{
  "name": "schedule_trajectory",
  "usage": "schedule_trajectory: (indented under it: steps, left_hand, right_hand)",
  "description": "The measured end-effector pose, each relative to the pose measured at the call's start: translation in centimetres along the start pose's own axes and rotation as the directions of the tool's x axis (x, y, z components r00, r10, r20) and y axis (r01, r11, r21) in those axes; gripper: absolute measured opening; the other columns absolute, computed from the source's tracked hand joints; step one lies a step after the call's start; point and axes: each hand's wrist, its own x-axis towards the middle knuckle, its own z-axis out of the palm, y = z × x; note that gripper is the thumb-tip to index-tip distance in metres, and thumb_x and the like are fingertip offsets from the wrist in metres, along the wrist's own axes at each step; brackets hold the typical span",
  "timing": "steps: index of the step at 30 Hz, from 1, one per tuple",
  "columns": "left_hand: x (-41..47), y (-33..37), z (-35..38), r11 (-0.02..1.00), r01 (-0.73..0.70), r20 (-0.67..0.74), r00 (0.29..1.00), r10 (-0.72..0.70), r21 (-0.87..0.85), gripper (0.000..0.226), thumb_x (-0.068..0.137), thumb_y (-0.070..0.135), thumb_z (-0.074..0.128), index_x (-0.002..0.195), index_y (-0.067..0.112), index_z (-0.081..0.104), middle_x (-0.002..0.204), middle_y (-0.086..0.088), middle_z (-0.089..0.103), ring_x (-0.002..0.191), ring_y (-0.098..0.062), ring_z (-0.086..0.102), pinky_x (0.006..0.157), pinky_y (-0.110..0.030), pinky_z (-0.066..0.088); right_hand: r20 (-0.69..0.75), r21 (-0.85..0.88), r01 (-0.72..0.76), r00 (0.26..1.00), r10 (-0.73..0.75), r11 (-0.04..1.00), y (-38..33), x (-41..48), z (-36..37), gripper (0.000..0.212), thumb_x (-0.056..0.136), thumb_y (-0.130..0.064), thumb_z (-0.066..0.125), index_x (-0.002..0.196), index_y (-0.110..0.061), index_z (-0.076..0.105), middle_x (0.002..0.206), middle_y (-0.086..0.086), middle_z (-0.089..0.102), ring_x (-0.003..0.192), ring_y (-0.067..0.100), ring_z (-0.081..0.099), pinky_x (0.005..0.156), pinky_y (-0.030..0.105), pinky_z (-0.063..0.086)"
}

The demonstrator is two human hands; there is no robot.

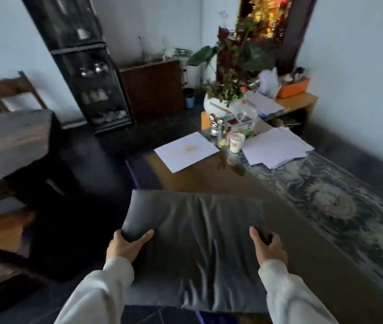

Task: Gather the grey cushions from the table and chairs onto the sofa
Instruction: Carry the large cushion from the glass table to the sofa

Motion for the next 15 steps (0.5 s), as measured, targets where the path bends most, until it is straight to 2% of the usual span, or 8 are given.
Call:
schedule_trajectory:
  steps: [1, 3, 4, 6, 7, 10, 12, 15]
  left_hand:
    - [0.6, 0.2, 0.1, 0.999, -0.039, 0.006, 0.999, 0.039, -0.006, 0.118, 0.052, 0.073, 0.086, 0.146, 0.015, 0.045, 0.137, -0.009, 0.061, 0.123, -0.034, 0.058, 0.097, -0.039, 0.046]
    - [-0.8, -8.0, -13.0, 0.994, 0.034, -0.151, 0.987, -0.050, -0.105, 0.109, 0.056, 0.068, 0.088, 0.143, 0.014, 0.049, 0.135, -0.009, 0.062, 0.123, -0.033, 0.059, 0.098, -0.038, 0.046]
    - [-0.2, -7.6, -13.0, 0.992, -0.012, -0.141, 0.990, -0.007, -0.127, 0.106, 0.058, 0.065, 0.088, 0.143, 0.014, 0.049, 0.136, -0.009, 0.063, 0.124, -0.032, 0.059, 0.098, -0.037, 0.046]
    - [-2.9, -16.3, -24.9, 0.975, 0.029, -0.299, 0.950, -0.095, -0.219, 0.102, 0.061, 0.062, 0.089, 0.142, 0.014, 0.050, 0.136, -0.009, 0.063, 0.124, -0.031, 0.059, 0.095, -0.034, 0.044]
    - [-3.3, -17.5, -26.9, 0.970, 0.000, -0.324, 0.942, -0.082, -0.244, 0.099, 0.061, 0.062, 0.088, 0.140, 0.015, 0.052, 0.135, -0.008, 0.063, 0.124, -0.030, 0.059, 0.093, -0.033, 0.043]
    - [-7.2, -25.9, -37.3, 0.945, -0.016, -0.481, 0.863, -0.152, -0.328, 0.096, 0.062, 0.061, 0.088, 0.138, 0.015, 0.053, 0.135, -0.007, 0.062, 0.125, -0.030, 0.057, 0.099, -0.033, 0.044]
    - [-10.0, -30.9, -42.8, 0.923, -0.025, -0.548, 0.811, -0.207, -0.385, 0.094, 0.064, 0.058, 0.089, 0.139, 0.015, 0.052, 0.135, -0.006, 0.062, 0.124, -0.029, 0.058, 0.104, -0.033, 0.045]
    - [-14.0, -38.0, -49.2, 0.857, -0.099, -0.624, 0.727, -0.285, -0.506, 0.073, 0.065, 0.046, 0.093, 0.123, 0.019, 0.058, 0.120, -0.001, 0.067, 0.098, -0.017, 0.066, 0.087, -0.019, 0.052]
  right_hand:
    - [0.001, 0.028, -0.018, 1.000, 0.018, 0.999, -0.1, -0.1, -0.1, 0.061, 0.085, -0.067, 0.066, 0.124, -0.021, 0.057, 0.090, 0.003, 0.057, 0.093, 0.035, 0.059, 0.084, 0.037, 0.043]
    - [0.157, -0.029, 0.145, 0.978, -0.139, 0.989, -3.4, -9.2, 9.0, 0.059, 0.086, -0.063, 0.068, 0.119, -0.016, 0.059, 0.105, 0.012, 0.067, 0.099, 0.037, 0.061, 0.087, 0.038, 0.044]
    - [0.139, -0.012, 0.129, 0.982, -0.126, 0.992, -3.9, -9.5, 8.6, 0.059, 0.086, -0.062, 0.069, 0.119, -0.014, 0.059, 0.113, 0.016, 0.068, 0.106, 0.039, 0.062, 0.089, 0.039, 0.043]
    - [0.296, -0.032, 0.269, 0.922, -0.248, 0.963, -6.6, -20.0, 16.9, 0.063, 0.085, -0.063, 0.068, 0.123, -0.014, 0.059, 0.121, 0.017, 0.067, 0.113, 0.040, 0.061, 0.091, 0.040, 0.041]
    - [0.291, -0.027, 0.285, 0.919, -0.266, 0.958, -7.3, -21.9, 17.9, 0.063, 0.085, -0.063, 0.069, 0.124, -0.014, 0.059, 0.123, 0.016, 0.066, 0.114, 0.040, 0.060, 0.090, 0.040, 0.040]
    - [0.443, -0.005, 0.426, 0.812, -0.379, 0.905, -9.7, -32.9, 24.9, 0.056, 0.083, -0.063, 0.070, 0.111, -0.016, 0.060, 0.116, 0.011, 0.067, 0.101, 0.034, 0.058, 0.084, 0.039, 0.040]
    - [0.541, 0.003, 0.506, 0.725, -0.427, 0.862, -10.9, -39.7, 28.9, 0.057, 0.084, -0.062, 0.071, 0.112, -0.013, 0.064, 0.117, 0.014, 0.069, 0.105, 0.036, 0.062, 0.091, 0.043, 0.047]
    - [0.666, 0.067, 0.580, 0.580, -0.469, 0.812, -12.2, -49.1, 33.9, 0.059, 0.083, -0.056, 0.076, 0.122, -0.012, 0.069, 0.122, 0.013, 0.071, 0.116, 0.036, 0.064, 0.103, 0.043, 0.046]
